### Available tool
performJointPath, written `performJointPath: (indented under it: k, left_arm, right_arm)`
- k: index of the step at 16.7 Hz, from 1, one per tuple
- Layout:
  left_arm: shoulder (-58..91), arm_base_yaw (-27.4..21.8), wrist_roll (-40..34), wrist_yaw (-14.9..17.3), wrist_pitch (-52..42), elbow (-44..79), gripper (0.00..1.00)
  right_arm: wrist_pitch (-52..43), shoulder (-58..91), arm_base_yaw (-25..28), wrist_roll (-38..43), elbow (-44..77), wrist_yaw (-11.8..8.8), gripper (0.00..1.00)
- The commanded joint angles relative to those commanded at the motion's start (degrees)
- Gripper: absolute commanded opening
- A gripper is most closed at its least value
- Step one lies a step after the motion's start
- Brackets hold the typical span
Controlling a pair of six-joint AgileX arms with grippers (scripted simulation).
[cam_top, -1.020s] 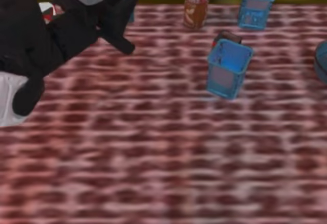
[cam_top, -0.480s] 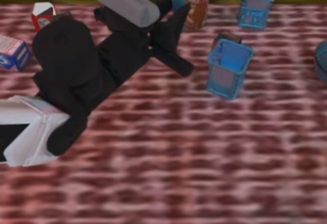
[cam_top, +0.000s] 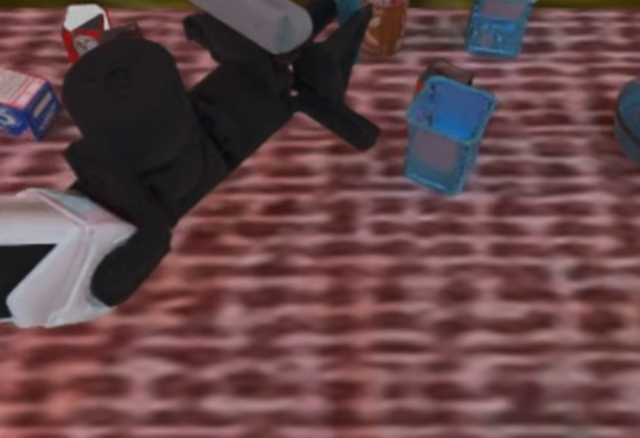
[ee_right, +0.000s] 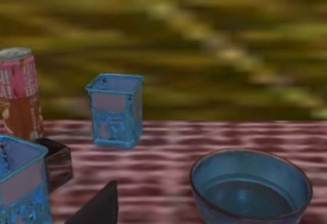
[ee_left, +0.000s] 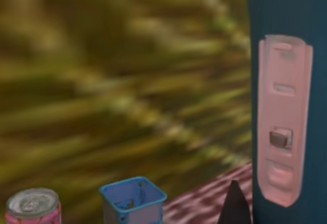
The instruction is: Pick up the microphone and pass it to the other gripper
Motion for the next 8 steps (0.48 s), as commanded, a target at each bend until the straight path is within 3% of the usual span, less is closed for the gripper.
performJointPath:
  k: [4,8]
  left_arm:
    - [0.00,0.00,0.00,0.00,0.00,0.00,0.00]
    - [0.00,0.00,0.00,0.00,0.00,0.00,0.00]
  right_arm:
    - [0.30,0.74,0.44,-0.11,0.54,-0.29,1.00]
    - [3.43,9.39,4.81,-1.02,6.19,-3.09,1.00]
